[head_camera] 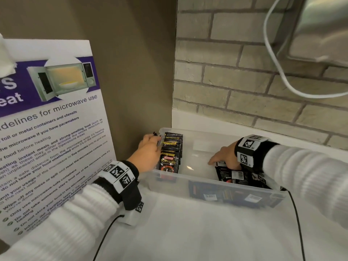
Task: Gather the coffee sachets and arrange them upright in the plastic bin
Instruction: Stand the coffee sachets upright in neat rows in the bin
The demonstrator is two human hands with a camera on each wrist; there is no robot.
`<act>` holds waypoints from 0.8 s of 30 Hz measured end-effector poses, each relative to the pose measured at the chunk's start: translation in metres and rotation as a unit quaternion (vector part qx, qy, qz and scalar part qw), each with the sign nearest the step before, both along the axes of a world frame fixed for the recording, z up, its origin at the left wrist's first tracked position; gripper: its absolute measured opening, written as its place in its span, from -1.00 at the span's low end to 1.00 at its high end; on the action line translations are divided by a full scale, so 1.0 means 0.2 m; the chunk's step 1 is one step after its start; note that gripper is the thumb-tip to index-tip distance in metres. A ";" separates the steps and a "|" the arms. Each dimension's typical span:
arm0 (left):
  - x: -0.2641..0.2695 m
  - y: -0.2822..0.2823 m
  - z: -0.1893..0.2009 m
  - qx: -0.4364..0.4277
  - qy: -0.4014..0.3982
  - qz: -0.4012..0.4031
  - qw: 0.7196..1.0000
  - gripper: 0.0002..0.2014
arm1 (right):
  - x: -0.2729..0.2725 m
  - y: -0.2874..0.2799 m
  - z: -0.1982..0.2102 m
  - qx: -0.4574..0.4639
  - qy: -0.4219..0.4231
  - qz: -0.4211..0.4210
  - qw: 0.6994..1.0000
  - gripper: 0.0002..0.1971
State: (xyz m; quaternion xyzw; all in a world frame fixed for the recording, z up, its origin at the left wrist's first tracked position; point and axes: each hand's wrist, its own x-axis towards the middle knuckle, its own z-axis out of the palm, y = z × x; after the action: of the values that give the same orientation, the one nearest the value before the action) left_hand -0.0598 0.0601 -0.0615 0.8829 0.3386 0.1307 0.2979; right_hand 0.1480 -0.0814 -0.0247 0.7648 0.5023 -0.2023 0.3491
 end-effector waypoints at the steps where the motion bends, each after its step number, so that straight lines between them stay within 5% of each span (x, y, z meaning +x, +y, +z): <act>1: 0.00 0.00 0.00 0.000 -0.001 0.002 1.000 -0.55 | -0.01 0.01 0.00 0.002 0.008 0.012 1.000 -0.29; 8: 0.00 -0.01 0.00 -0.002 0.002 0.004 1.000 -0.55 | -0.03 0.03 -0.01 -0.048 -0.050 0.080 0.994 -0.61; 12: -0.01 -0.01 0.00 0.000 0.010 0.004 1.000 -0.55 | -0.01 0.07 0.02 0.018 -0.023 0.048 0.998 -0.66; 14: -0.01 -0.01 0.01 0.000 0.010 0.004 1.000 -0.55 | 0.01 0.07 0.06 0.051 -0.033 0.063 0.996 -0.85; 20: 0.00 -0.02 0.02 0.001 0.015 0.009 1.000 -0.56 | 0.05 -0.02 0.18 0.242 -0.038 0.093 0.965 -0.79; 24: 0.00 -0.03 0.07 0.028 0.050 0.008 0.998 -0.57 | 0.07 -0.08 0.28 0.439 0.004 0.007 0.898 -0.88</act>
State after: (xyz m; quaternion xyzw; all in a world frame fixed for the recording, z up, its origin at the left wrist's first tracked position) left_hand -0.0595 0.0534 -0.0468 0.8937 0.3562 0.0988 0.2544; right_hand 0.1617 -0.0967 0.0320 0.8360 0.5469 0.0385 -0.0228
